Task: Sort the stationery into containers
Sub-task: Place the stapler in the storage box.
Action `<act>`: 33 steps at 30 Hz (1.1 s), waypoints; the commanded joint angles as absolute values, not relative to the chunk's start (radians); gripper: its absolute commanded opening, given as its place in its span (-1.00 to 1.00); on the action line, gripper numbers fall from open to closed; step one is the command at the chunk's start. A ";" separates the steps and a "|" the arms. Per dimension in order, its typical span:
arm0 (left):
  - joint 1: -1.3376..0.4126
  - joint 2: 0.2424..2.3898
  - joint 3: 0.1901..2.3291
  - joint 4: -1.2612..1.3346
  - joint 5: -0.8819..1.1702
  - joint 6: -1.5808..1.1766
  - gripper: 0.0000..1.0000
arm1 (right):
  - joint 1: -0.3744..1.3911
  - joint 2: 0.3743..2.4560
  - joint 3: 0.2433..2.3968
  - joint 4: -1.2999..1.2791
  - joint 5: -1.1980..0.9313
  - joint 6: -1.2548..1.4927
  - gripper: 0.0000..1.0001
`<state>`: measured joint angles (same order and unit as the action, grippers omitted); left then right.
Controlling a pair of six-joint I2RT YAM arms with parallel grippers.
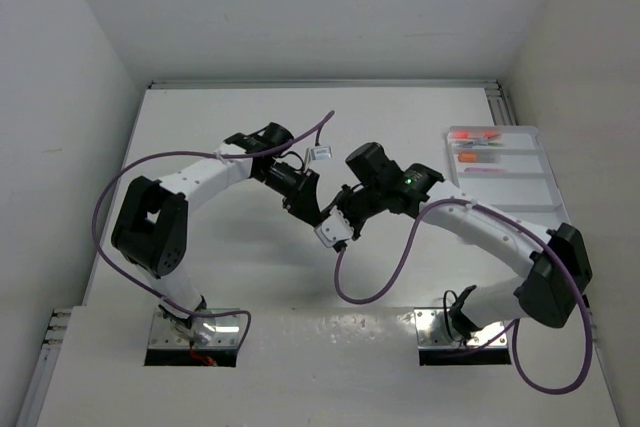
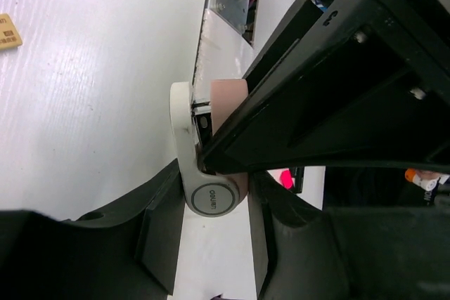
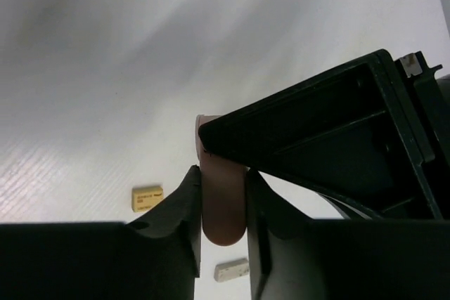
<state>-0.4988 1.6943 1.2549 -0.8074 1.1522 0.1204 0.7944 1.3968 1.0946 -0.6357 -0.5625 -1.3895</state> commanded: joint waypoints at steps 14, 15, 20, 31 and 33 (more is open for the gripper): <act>-0.333 1.628 1.374 -0.816 1.029 0.184 1.00 | 0.306 1.178 1.017 -0.865 -0.531 -1.367 -1.00; -0.328 1.632 1.385 -0.818 1.029 0.187 1.00 | 0.188 1.181 1.017 -0.886 -0.529 -1.388 -1.00; -0.324 1.661 1.388 -0.805 1.029 0.181 1.00 | -0.141 1.311 1.141 -0.980 -0.502 -1.339 -1.00; -0.327 1.667 1.367 -0.761 1.002 0.141 1.00 | -0.468 1.509 1.184 -0.965 -0.420 -1.514 -1.00; -0.325 1.677 1.368 -0.764 0.997 0.143 1.00 | -0.477 1.572 1.254 -0.974 -0.390 -1.487 -1.00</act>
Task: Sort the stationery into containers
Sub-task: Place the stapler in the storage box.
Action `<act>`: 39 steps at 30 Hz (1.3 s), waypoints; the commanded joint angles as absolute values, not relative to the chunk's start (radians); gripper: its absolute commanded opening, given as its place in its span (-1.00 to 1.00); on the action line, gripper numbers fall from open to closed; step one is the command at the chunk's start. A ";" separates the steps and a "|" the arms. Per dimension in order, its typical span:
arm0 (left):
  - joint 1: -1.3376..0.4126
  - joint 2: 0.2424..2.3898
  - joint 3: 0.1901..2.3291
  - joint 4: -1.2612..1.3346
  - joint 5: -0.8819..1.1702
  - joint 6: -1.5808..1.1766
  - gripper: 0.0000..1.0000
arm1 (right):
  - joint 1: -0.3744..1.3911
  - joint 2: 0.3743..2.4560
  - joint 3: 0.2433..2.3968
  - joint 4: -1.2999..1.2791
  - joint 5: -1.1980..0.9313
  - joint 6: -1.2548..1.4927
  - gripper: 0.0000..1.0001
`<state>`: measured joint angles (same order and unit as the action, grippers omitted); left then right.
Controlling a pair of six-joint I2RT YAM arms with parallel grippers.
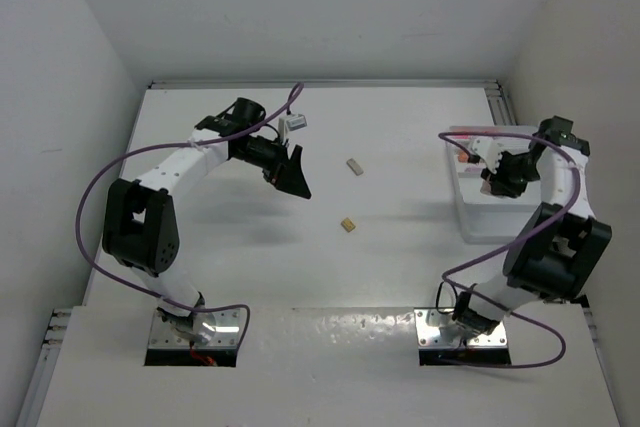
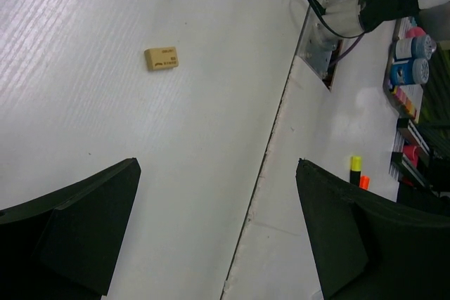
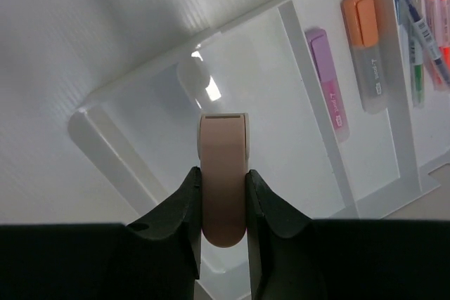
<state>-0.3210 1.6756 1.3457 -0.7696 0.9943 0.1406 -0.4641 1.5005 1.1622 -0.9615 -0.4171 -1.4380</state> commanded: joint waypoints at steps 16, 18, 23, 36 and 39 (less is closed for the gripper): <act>-0.336 1.724 1.427 -0.798 0.957 0.129 1.00 | -0.620 1.718 1.328 -0.872 -0.382 -1.316 -1.00; -0.341 1.729 1.437 -0.798 0.956 0.123 1.00 | -0.630 1.735 1.324 -0.867 -0.393 -1.308 -1.00; -0.348 1.732 1.448 -0.802 0.939 0.115 1.00 | -0.640 1.752 1.290 -0.801 -0.371 -1.325 -1.00; -0.359 1.743 1.453 -0.799 0.925 0.103 1.00 | -0.589 1.805 1.295 -0.732 -0.304 -1.335 -0.94; -0.357 1.744 1.448 -0.798 0.925 0.106 1.00 | -0.572 1.822 1.298 -0.716 -0.285 -1.356 -0.93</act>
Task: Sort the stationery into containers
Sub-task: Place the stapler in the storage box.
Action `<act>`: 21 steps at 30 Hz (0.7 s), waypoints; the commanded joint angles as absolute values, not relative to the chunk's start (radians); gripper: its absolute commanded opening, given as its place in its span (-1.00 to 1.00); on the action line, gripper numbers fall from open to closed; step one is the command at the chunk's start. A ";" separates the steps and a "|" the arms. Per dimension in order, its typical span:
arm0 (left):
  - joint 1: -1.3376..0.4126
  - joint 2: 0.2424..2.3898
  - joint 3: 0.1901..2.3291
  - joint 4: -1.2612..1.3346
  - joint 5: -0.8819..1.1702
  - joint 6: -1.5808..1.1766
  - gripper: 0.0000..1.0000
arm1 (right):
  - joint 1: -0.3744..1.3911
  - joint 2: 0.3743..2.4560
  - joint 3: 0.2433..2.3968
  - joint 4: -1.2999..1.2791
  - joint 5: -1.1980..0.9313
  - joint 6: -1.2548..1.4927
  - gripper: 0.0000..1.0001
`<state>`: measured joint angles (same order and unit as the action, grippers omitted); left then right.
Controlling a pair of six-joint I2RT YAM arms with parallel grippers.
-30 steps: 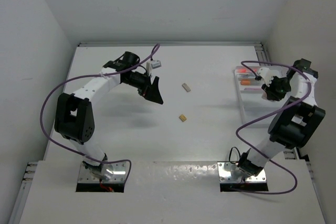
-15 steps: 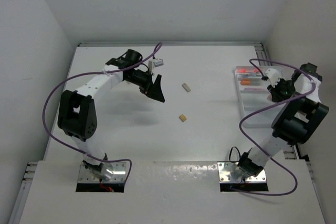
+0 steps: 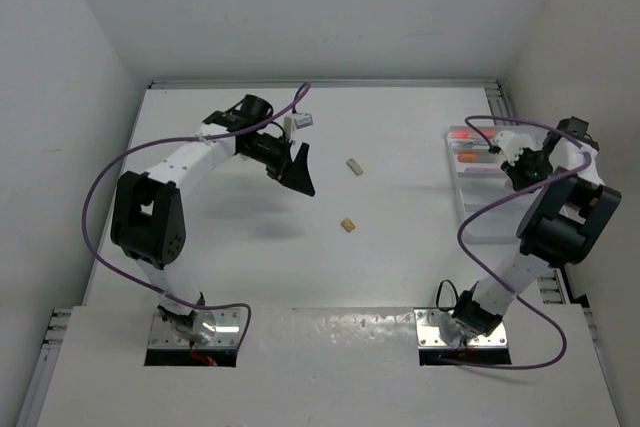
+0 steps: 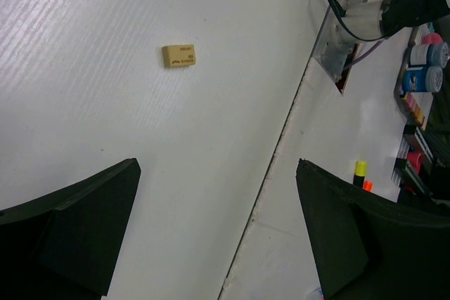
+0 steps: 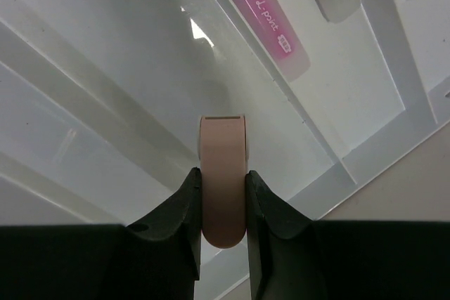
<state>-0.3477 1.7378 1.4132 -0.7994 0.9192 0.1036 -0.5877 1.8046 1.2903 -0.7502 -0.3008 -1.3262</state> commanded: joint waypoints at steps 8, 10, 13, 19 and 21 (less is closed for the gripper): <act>-0.357 1.752 1.451 -0.802 0.925 0.110 1.00 | -0.546 1.878 1.344 -0.698 -0.252 -1.373 -0.75; -0.357 1.756 1.454 -0.802 0.925 0.110 1.00 | -0.542 1.888 1.358 -0.699 -0.241 -1.376 -0.66; -0.356 1.764 1.457 -0.802 0.923 0.110 1.00 | -0.540 1.908 1.373 -0.704 -0.219 -1.377 -0.53; -0.336 1.760 1.454 -0.755 0.864 0.080 1.00 | -0.548 1.908 1.394 -0.716 -0.221 -1.356 -0.09; -0.318 1.753 1.447 -0.733 0.848 0.057 1.00 | -0.551 1.904 1.397 -0.726 -0.224 -1.358 -0.09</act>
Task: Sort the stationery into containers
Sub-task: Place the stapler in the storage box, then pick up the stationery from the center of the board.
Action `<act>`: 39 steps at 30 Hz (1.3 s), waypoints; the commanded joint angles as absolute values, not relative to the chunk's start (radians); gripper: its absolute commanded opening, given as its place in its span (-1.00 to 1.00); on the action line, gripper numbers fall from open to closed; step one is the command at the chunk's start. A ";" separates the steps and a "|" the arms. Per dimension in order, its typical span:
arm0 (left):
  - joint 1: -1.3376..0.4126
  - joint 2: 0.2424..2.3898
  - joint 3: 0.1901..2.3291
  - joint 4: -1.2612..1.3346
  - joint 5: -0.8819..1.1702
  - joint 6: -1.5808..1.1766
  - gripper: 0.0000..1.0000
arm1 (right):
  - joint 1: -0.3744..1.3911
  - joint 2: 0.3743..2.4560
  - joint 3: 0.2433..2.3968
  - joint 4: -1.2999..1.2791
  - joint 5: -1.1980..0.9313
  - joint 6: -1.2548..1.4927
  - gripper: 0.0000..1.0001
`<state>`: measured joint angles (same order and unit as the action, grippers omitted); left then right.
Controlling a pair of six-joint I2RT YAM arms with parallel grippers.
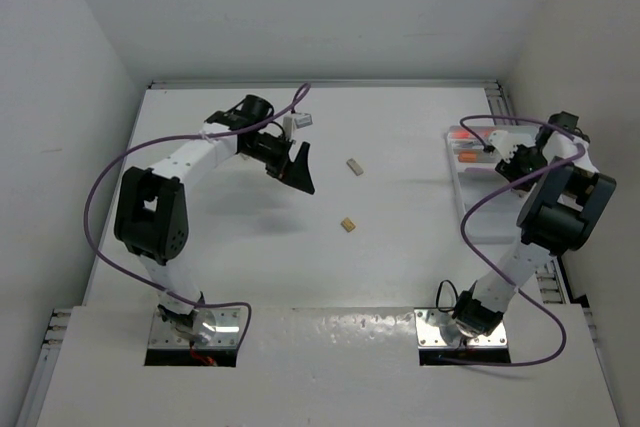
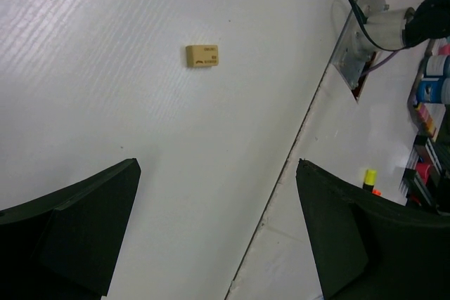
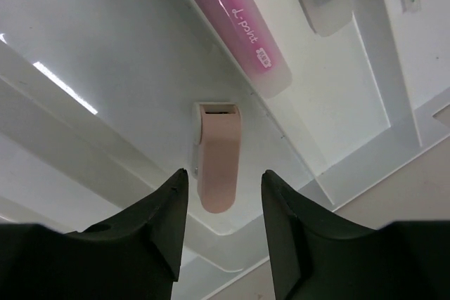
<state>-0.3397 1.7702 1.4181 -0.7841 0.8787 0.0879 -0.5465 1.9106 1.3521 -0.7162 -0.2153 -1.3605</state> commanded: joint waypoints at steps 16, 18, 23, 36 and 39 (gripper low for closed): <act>-0.166 1.724 1.451 -0.652 0.204 0.106 0.59 | -0.474 1.539 1.376 -0.901 -0.715 -0.824 -0.11; -0.160 1.726 1.431 -0.614 0.082 0.065 0.63 | -0.440 1.465 1.310 -0.858 -0.744 -0.717 -0.08; -0.156 1.736 1.371 -0.490 -0.031 0.057 0.88 | -0.347 1.364 1.183 -0.821 -0.787 -0.606 -0.03; -0.103 2.035 1.631 -0.601 0.170 0.463 1.00 | -0.247 1.292 1.117 -0.865 -0.790 -0.581 -0.02; -0.083 2.074 1.667 -0.589 0.172 0.486 1.00 | -0.236 1.298 1.123 -0.888 -0.798 -0.591 -0.02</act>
<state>-0.1097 2.0701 1.6077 -0.5949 0.1429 0.4095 -0.2508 1.3113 1.1007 -0.8661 -0.7574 -0.5961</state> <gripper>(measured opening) 0.997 0.484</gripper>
